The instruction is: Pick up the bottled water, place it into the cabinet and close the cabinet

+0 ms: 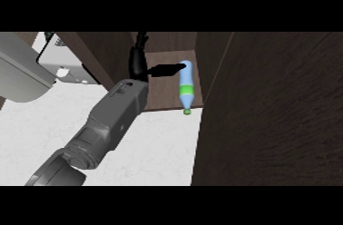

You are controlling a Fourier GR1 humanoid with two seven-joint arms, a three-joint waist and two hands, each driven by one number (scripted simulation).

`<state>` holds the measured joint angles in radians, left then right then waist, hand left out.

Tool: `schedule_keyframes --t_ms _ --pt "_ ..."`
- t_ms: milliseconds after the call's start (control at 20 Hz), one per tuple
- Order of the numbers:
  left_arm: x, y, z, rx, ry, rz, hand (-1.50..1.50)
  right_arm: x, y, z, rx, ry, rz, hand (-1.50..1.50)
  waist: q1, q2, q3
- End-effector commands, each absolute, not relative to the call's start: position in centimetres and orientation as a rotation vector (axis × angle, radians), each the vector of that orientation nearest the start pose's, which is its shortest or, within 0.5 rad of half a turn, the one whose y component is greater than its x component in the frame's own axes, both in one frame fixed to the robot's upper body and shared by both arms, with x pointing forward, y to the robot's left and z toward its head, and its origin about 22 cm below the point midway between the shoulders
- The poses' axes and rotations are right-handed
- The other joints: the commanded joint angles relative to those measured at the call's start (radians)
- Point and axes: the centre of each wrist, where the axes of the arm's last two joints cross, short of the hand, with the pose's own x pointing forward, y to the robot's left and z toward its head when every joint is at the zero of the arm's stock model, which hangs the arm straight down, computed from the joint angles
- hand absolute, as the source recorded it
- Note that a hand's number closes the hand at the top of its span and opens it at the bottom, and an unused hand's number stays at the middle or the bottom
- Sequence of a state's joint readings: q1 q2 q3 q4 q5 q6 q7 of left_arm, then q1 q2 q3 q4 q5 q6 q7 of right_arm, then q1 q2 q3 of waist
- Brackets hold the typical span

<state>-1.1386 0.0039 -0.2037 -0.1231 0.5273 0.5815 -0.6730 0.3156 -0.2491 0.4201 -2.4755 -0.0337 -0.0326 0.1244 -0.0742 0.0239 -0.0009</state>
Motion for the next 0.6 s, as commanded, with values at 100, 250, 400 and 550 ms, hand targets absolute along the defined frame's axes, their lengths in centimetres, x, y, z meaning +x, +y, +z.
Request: schedule_keyframes --t_ms 100,250,400,550 --pt "43.1 9.2 3.8 0.238 -1.836 -0.006 -1.5 10.4 -20.3 16.6 0.31 -1.972 0.27 -1.5 0.008 -0.003 0.0" --pt "43.2 8.8 4.4 0.099 -1.902 0.025 -1.5 10.6 -20.0 15.6 0.32 -1.967 0.261 -1.5 -0.001 -0.005 0.0" --pt "43.2 8.6 4.6 -0.083 -1.914 -0.002 -1.5 10.4 -20.3 16.5 0.288 -1.966 0.285 -1.5 0.013 -0.009 0.0" --pt "43.2 8.0 5.5 -0.175 -1.921 -0.015 -1.5 11.1 -20.8 15.7 0.282 -1.979 0.29 -1.5 0.011 -0.013 0.001"
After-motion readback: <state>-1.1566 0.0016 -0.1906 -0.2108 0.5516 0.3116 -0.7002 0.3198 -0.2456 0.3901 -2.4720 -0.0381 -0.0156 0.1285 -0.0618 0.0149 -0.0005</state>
